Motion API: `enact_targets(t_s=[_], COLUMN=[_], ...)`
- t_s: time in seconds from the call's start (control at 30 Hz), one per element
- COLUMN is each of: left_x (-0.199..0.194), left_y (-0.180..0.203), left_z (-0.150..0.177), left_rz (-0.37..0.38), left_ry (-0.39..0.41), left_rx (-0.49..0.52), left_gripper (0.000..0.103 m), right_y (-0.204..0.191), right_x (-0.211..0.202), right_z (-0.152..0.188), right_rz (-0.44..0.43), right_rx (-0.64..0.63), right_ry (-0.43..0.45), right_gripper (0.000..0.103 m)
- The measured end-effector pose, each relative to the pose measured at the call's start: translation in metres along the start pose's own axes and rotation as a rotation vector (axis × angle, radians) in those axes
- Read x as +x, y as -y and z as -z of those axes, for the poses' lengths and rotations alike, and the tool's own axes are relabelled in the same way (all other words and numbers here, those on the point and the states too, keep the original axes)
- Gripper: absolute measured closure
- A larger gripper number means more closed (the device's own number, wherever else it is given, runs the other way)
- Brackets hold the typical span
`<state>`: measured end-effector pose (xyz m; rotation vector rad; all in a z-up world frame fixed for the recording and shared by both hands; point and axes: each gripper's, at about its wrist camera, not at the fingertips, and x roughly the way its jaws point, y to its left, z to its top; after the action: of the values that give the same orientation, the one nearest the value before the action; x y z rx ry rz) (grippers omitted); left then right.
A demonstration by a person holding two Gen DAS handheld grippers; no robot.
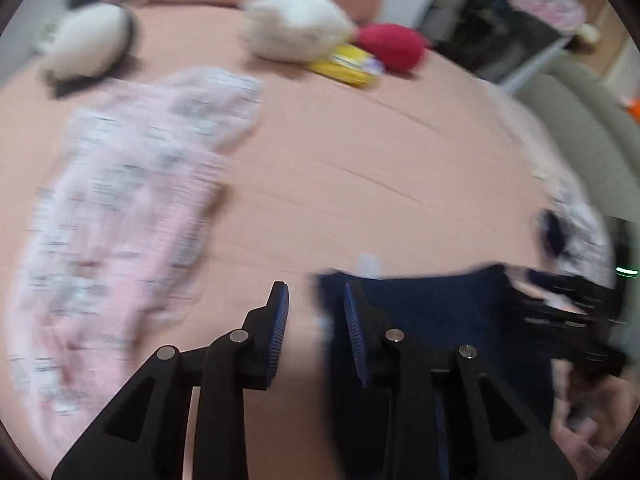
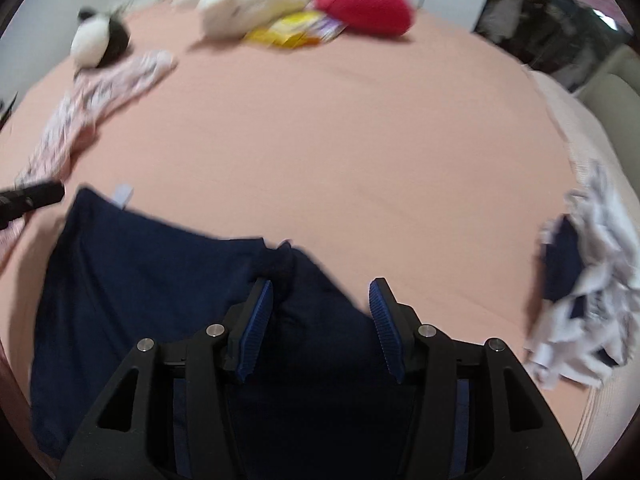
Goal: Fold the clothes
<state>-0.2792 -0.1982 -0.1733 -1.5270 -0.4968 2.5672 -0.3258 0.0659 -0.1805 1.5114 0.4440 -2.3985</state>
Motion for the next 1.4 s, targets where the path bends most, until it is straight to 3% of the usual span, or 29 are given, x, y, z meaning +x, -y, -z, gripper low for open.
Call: enact_targets(t_s=[0.03, 0.13, 0.23, 0.37, 0.47, 0.6, 0.7, 0.83, 0.9, 1.07, 1.17, 1.3, 1.4], left_x=[0.007, 0.033, 0.030, 0.023, 0.018, 0.008, 0.005, 0.026, 0.023, 0.014, 0.007, -0.016, -0.026], left_y=[0.004, 0.009, 0.013, 0.004, -0.004, 0.002, 0.007, 0.000, -0.001, 0.000, 0.012, 0.037, 0.047], left_z=[0.000, 0.005, 0.000, -0.004, -0.006, -0.007, -0.005, -0.007, -0.008, -0.009, 0.001, 0.029, 0.063], left_rz=[0.010, -0.135, -0.249, -0.259, -0.267, -0.146, -0.127, -0.205, -0.198, -0.188, -0.163, 0.001, 0.019], left_ry=[-0.021, -0.087, -0.049, -0.021, -0.001, 0.024, 0.011, -0.101, -0.102, -0.085, -0.090, -0.125, -0.177], left_rx=[0.009, 0.062, 0.098, 0.056, 0.025, 0.028, 0.060, 0.095, 0.094, 0.075, 0.095, 0.095, 0.070], left_gripper=[0.072, 0.075, 0.075, 0.071, 0.070, 0.065, 0.063, 0.061, 0.060, 0.057, 0.057, 0.057, 0.057], right_y=[0.000, 0.001, -0.001, 0.016, 0.035, 0.022, 0.001, -0.011, -0.004, 0.003, 0.003, 0.003, 0.007], right_x=[0.008, 0.018, 0.015, 0.001, -0.015, -0.040, -0.032, 0.014, 0.028, -0.011, -0.050, -0.088, -0.104], right_z=[-0.001, -0.008, -0.014, -0.018, -0.016, -0.011, -0.015, -0.020, -0.025, -0.030, -0.005, 0.055, 0.109], right_rz=[-0.006, -0.018, 0.051, 0.233, 0.134, 0.041, -0.052, 0.051, 0.037, 0.058, 0.010, -0.041, -0.035], right_rx=[0.014, 0.038, 0.013, 0.045, 0.136, 0.087, 0.008, -0.027, 0.024, 0.099, 0.106, 0.138, 0.148], right_ry=[-0.012, -0.001, 0.027, 0.099, 0.128, 0.198, 0.146, 0.024, 0.011, 0.098, 0.107, 0.076, 0.037], right_gripper=[0.051, 0.051, 0.051, 0.051, 0.051, 0.049, 0.049, 0.049, 0.046, 0.046, 0.046, 0.046, 0.046])
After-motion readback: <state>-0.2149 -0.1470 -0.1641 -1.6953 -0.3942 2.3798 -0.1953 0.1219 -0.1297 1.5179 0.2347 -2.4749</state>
